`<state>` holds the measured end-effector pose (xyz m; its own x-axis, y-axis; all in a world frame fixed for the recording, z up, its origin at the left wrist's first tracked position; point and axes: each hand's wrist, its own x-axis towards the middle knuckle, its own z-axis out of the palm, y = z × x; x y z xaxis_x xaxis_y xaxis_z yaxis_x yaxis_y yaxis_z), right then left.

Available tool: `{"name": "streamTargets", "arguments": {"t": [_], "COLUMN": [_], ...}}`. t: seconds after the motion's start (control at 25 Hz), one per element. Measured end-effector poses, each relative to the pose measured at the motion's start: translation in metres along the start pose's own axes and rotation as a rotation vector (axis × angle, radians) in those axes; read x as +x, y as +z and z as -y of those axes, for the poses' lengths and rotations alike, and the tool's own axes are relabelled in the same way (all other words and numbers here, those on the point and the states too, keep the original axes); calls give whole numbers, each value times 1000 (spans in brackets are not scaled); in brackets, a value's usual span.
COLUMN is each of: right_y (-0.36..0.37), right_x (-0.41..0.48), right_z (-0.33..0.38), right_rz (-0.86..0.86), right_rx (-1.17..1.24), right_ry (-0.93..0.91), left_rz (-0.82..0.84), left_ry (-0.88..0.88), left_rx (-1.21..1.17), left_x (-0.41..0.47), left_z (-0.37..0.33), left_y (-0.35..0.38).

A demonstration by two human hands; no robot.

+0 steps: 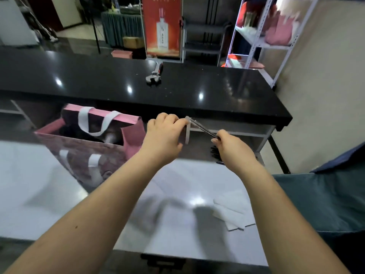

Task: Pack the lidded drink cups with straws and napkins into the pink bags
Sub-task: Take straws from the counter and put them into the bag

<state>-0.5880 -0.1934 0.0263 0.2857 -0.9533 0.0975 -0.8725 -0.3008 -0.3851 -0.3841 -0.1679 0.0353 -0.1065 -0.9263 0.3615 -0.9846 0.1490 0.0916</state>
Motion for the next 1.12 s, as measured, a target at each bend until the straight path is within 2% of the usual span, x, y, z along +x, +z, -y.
{"name": "streamTargets", "arguments": {"t": [0.24,0.36,0.6,0.68,0.8,0.92,1.0,1.12], "right_y": [7,11,16,23,41,60,77,102], "right_x": [-20,-16,21,40,75,108,122,139], "right_z": [125,174,236,249,273,296,301,289], "right_rz": [-60,-46,-15,-10,85,170,207,250], "right_rx": [-19,36,385,525,713,837,894,864], "right_ry": [-40,-49,-40,-51,-116,-202,-248,-231], "left_rz": [-73,-13,-3,70,230,302,342,422], "left_ry": [-50,-137,-205,-216,-184,-154,-104,-19], "left_rx": [-85,-110,-211,-243,-238,-321,-377,-317], "left_x": [-71,-93,-74,-57,-36,-20,-12,-2], "left_z": [111,163,233,249,269,285,290,299], "left_y": [-71,-83,-90,-87,-73,-62,-58,-52]}}
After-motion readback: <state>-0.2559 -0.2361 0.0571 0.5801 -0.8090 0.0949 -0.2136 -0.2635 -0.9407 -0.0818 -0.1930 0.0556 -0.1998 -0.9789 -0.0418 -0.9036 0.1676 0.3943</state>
